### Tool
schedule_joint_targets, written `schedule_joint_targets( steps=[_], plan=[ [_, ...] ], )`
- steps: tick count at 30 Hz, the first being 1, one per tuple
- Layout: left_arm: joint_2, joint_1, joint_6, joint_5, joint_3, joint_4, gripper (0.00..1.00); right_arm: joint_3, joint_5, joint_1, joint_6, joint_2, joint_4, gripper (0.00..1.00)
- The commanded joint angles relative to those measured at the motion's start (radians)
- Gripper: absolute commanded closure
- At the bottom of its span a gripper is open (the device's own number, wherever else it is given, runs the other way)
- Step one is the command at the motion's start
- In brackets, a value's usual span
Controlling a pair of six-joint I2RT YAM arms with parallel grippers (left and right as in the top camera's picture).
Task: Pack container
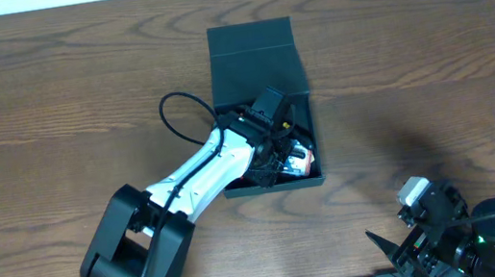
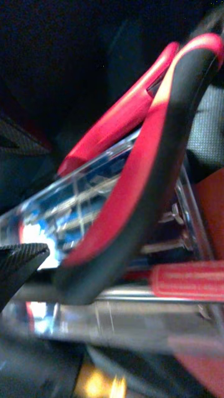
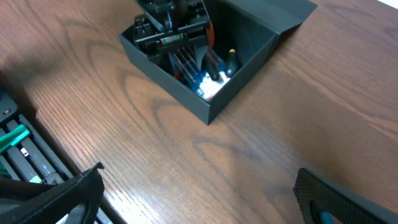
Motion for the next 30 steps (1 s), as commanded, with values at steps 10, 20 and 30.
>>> schedule_joint_targets(
  steps=[10,20,30],
  plan=[
    [-0.258,-0.006,0.055,-0.163,-0.008,-0.071,0.53,-0.003,-0.002,-0.007,0.018,-0.004,0.000,0.01],
    [-0.381,0.036,0.419,-0.193,-0.008,-0.068,0.06,-0.003,-0.002,-0.007,0.018,-0.004,0.000,0.01],
    [-0.611,0.146,0.702,-0.193,-0.008,-0.027,0.01,-0.003,-0.001,-0.007,0.018,-0.004,0.000,0.01]
  ],
)
